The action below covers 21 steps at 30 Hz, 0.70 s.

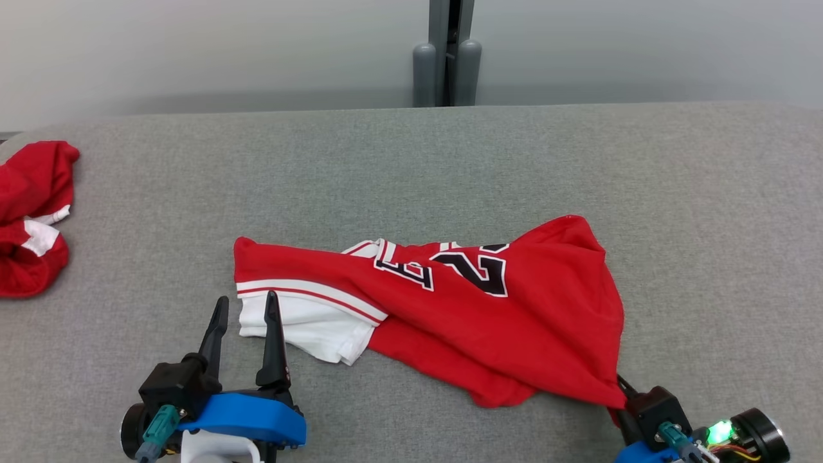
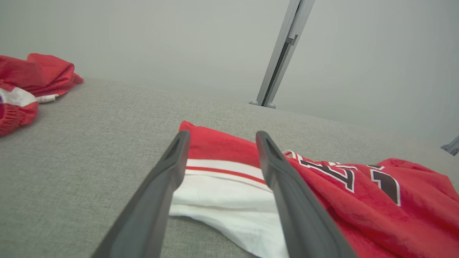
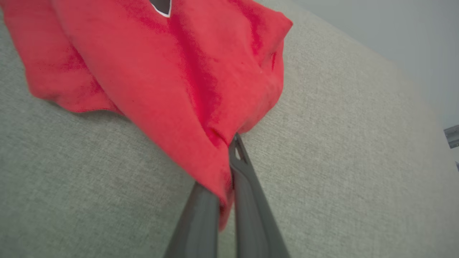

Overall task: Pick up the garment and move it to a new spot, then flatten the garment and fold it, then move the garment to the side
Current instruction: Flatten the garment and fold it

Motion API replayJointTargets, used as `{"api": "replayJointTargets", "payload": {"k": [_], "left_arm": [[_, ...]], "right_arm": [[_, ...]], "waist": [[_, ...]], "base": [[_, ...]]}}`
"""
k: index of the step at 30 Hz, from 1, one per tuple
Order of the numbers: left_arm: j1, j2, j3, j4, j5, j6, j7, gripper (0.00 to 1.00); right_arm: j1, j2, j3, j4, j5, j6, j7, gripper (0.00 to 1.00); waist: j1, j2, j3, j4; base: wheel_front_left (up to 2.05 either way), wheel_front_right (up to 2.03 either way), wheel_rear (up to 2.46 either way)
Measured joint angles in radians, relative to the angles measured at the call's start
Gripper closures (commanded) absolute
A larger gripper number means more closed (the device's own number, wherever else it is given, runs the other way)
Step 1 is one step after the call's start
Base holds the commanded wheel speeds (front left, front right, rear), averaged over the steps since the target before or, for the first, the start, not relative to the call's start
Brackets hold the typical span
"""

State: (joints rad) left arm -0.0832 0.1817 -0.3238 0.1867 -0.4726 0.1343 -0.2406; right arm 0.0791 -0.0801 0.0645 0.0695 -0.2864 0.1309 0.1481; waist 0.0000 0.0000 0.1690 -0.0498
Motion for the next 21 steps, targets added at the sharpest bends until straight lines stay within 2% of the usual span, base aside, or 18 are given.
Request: {"api": "replayJointTargets", "payload": {"k": [1, 2, 7, 12, 17, 21], "left_arm": [[0.0, 0.003, 0.001, -0.001, -0.001, 0.0, 0.0, 0.0], [0.0, 0.004, 0.001, -0.001, -0.001, 0.001, 0.0, 0.0], [0.0, 0.006, -0.002, -0.003, -0.002, 0.005, 0.001, 0.0], [0.001, 0.006, -0.005, -0.006, -0.003, 0.006, 0.001, 0.0], [0.0, 0.0, -0.013, -0.006, -0.006, 0.006, 0.001, 0.0], [-0.01, -0.005, -0.013, -0.009, -0.009, 0.005, -0.001, 0.0]], "right_arm": [[0.011, 0.008, 0.012, -0.008, 0.027, 0.0, -0.013, 0.17], [0.014, 0.01, 0.017, -0.011, 0.039, 0.0, -0.017, 0.0], [0.044, 0.016, 0.051, -0.056, 0.225, 0.0, 0.006, 0.0], [0.051, -0.012, 0.021, -0.191, 0.366, 0.0, 0.059, 0.0], [-0.007, -0.061, -0.056, -0.25, 0.392, 0.0, 0.102, 0.0], [-0.125, -0.093, -0.081, -0.193, 0.402, 0.0, 0.131, 0.0]], "waist": [[0.0, 0.0, -0.003, -0.008], [0.0, 0.0, -0.005, -0.011], [0.0, 0.0, -0.017, -0.024], [0.0, 0.0, -0.023, -0.025], [0.0, 0.0, -0.02, -0.008], [0.0, 0.0, -0.005, 0.02]], "base": [[0.0, 0.0, 0.0], [0.0, 0.0, 0.0], [0.0, 0.0, 0.0], [0.0, 0.0, 0.0], [0.0, 0.0, 0.0], [0.0, 0.0, 0.0]]}}
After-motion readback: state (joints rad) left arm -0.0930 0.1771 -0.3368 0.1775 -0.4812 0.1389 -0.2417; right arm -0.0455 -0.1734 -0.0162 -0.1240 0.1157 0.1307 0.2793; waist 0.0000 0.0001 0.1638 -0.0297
